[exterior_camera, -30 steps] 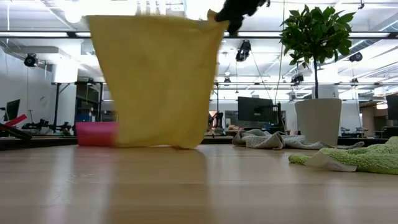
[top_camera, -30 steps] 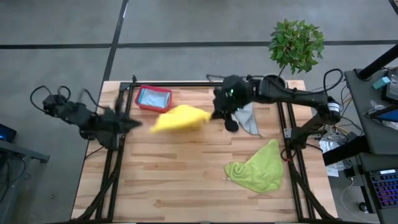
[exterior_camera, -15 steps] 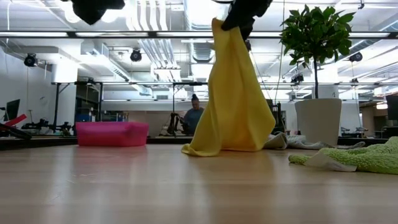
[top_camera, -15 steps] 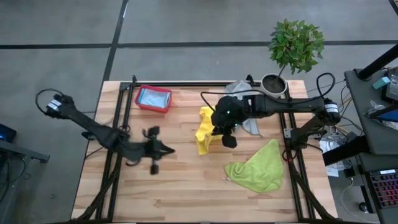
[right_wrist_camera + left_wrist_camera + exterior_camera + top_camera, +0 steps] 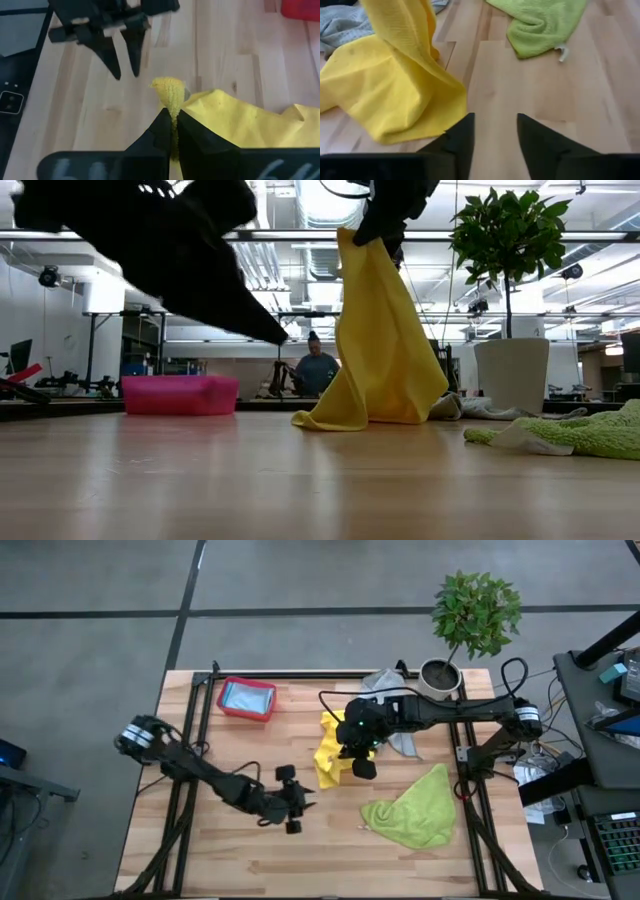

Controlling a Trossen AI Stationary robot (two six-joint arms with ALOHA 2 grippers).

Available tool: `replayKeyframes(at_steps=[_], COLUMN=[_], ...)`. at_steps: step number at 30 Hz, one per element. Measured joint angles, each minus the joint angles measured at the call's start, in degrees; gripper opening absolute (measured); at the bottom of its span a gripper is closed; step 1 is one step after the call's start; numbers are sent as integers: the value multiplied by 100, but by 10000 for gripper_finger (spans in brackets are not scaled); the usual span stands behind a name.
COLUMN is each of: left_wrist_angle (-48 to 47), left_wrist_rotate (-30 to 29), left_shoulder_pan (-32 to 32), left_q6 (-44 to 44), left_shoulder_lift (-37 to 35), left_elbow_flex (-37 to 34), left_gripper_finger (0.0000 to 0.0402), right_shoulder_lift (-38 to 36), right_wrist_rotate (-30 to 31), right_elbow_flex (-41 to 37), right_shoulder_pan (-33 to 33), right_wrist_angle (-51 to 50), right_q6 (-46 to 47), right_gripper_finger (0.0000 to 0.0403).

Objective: Fold microfiber towels
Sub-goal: Fold the yellow microfiber cloth

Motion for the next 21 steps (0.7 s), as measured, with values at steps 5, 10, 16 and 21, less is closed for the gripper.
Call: replayKeyframes(at_steps=[5, 10, 16, 21], left_wrist_angle=[827, 1118, 1118, 1200], left_wrist_rotate=[560, 1011, 1008, 990], left_shoulder_pan=[400, 759, 998, 1046], left_q6=[517, 716, 1020, 999], left_shoulder_lift=[497, 875, 1236, 1405], left_elbow_flex=[-19, -79, -61, -44], left_gripper_finger=[182, 184, 173, 172], right_shoulder_lift=[0, 0, 0, 0], right_wrist_rotate=[-3, -2, -4, -4], right_elbow_flex=[0, 0, 0, -29], right_shoulder_pan=[0, 0, 0, 2], right_wrist_angle=[1, 1, -124, -178], right_q6=[-155, -230, -256, -256], right_gripper_finger=[9, 9, 9, 9])
